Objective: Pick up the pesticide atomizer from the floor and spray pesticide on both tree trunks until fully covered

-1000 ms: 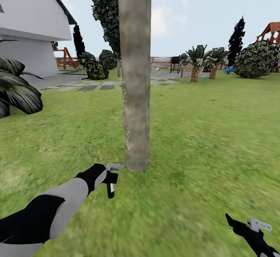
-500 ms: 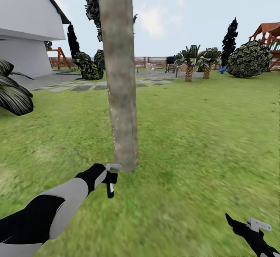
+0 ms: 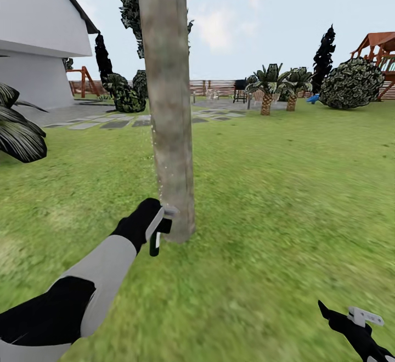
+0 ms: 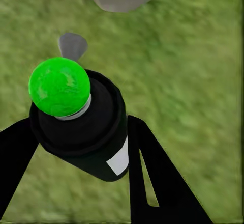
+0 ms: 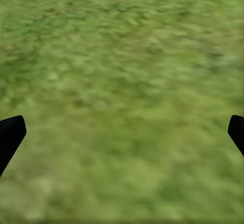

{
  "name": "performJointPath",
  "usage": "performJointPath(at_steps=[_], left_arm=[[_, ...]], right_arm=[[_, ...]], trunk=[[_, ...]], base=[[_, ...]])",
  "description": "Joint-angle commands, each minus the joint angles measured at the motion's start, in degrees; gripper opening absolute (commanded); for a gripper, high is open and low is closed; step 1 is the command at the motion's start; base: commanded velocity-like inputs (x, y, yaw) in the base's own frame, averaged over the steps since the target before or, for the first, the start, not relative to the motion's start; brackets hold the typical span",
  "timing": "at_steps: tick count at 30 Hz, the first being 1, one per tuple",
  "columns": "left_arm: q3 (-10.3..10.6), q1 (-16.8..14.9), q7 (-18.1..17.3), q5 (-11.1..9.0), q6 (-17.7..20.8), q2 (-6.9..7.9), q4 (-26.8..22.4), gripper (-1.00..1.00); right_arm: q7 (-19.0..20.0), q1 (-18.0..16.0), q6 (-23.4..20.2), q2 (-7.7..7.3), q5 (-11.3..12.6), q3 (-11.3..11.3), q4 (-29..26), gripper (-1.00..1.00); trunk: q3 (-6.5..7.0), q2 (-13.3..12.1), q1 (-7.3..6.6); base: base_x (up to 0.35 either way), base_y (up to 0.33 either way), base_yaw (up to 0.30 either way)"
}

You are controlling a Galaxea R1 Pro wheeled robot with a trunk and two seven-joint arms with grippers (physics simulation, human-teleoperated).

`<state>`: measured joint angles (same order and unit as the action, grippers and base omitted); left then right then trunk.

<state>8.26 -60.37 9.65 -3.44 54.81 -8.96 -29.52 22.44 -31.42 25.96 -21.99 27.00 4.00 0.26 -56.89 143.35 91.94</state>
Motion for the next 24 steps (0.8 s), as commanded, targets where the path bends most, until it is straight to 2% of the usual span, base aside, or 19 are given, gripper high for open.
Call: performJointPath(at_steps=[1,6,12,20,24], left_arm=[[0.26,-0.08,0.49,-0.2,1.06,-0.21,-0.21,-1.0],[0.26,-0.65,0.63,-0.06,1.94,-0.36,-0.36,-1.0],[0.27,-4.71,0.63,-0.15,2.07,-0.34,-0.05,-1.0],[0.27,-8.48,0.65,-0.08,2.31,-0.03,0.23,-1.0],[0.26,-11.87,0.71,-0.09,2.54,-0.01,0.47,-1.0]], right_arm=[[0.5,-0.04,0.06,-0.01,0.16,0.4,0.09,1.0],[0.5,-0.04,0.06,-0.03,0.16,0.4,0.07,1.0],[0.5,-0.04,0.06,0.0,0.16,0.4,0.09,1.0],[0.5,-0.04,0.06,-0.04,0.16,0.4,0.01,1.0],[0.5,-0.04,0.06,-0.04,0.16,0.4,0.05,1.0]], trunk=[[-0.06,0.02,-0.01],[-0.06,0.02,-0.01],[-0.06,0.02,-0.01],[-0.06,0.02,-0.01],[-0.06,0.02,-0.01]], base=[[0.0,0.0,0.0],[0.0,0.0,0.0],[0.0,0.0,-0.01],[0.0,0.0,-0.096],[0.0,0.0,-0.002]])
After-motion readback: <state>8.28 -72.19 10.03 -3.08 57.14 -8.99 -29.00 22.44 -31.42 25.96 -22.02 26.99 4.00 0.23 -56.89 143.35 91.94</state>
